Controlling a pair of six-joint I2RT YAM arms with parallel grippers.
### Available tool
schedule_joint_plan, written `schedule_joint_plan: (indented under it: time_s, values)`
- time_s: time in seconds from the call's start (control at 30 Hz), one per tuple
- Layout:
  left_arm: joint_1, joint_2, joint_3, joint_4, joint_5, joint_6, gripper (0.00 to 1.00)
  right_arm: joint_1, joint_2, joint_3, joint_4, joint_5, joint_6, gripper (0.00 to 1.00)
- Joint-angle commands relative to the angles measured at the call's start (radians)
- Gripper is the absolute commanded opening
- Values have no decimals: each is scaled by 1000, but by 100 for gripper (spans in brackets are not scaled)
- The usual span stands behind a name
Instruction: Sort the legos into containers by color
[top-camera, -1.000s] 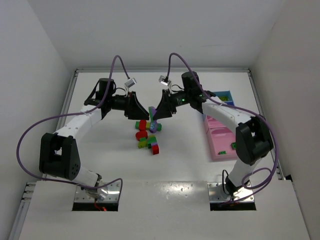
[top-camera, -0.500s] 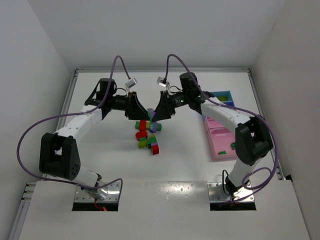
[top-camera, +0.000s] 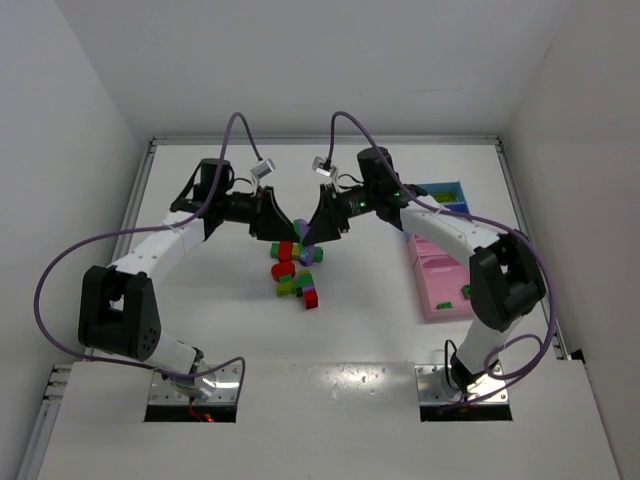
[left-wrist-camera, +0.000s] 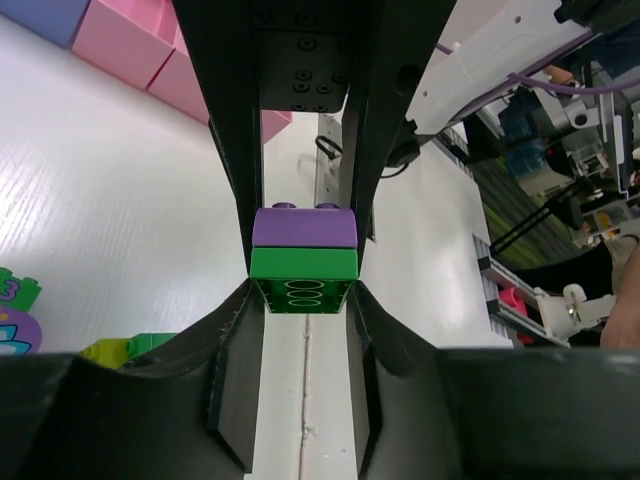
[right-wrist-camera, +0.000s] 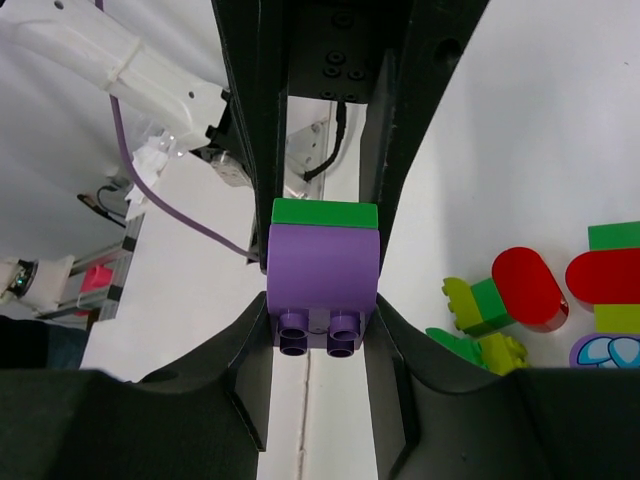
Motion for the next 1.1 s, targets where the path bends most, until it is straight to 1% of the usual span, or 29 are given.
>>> schedule_joint_plan:
  time_s: [0.0,0.07,0.13,0.3,0.57,0.63,0.67,0.73,0.77,0.8,0.83,0.9,0.93,1.03,1.07]
  values:
    - [-8,-26,-25,18,-1,34,13,2,-21,8,44,-62,-19,3]
    - [-8,-26,-25,18,-1,43,6,-7,-21,8,44,-62,-19,3]
    - [-8,-48,-37,18,-1,43,0,-47,-21,8,44,-62,-19,3]
    - [-8,-84,-80,18,-32,52,0,-127,-32,8,44,-62,2,3]
    - [-8,-126,-99,18,-65,62,0,-240,-85,-36,27,-81,2,2]
    - [-8,-138,-99,18,-93,62,0,-269,-108,-36,6,-70,-34,2]
    - [1,-138,-99,18,-105,62,0,-307,-108,-36,-31,-41,-56,2]
    - [1,-167,-99,18,-180,62,0,-352,-118,-14,-104,18,-123,2]
    - [10,-176,-99,18,-211,62,0,-393,-118,-1,-182,136,-199,2]
    - [11,-186,-99,18,-245,62,0,-412,-118,8,-206,211,-232,2]
    - [11,-204,-99,18,-328,62,0,-444,-136,8,-194,350,-261,2]
    - [11,-218,-108,18,-367,62,0,-472,-163,-42,-145,474,-261,2]
    - [11,-218,-108,18,-404,62,0,-481,-179,-56,-120,591,-278,2]
    - [11,-227,-117,27,-432,62,0,-504,-200,-76,-102,742,-335,2]
    - [11,-227,-117,27,-432,62,0,-518,-200,-85,-102,767,-353,2]
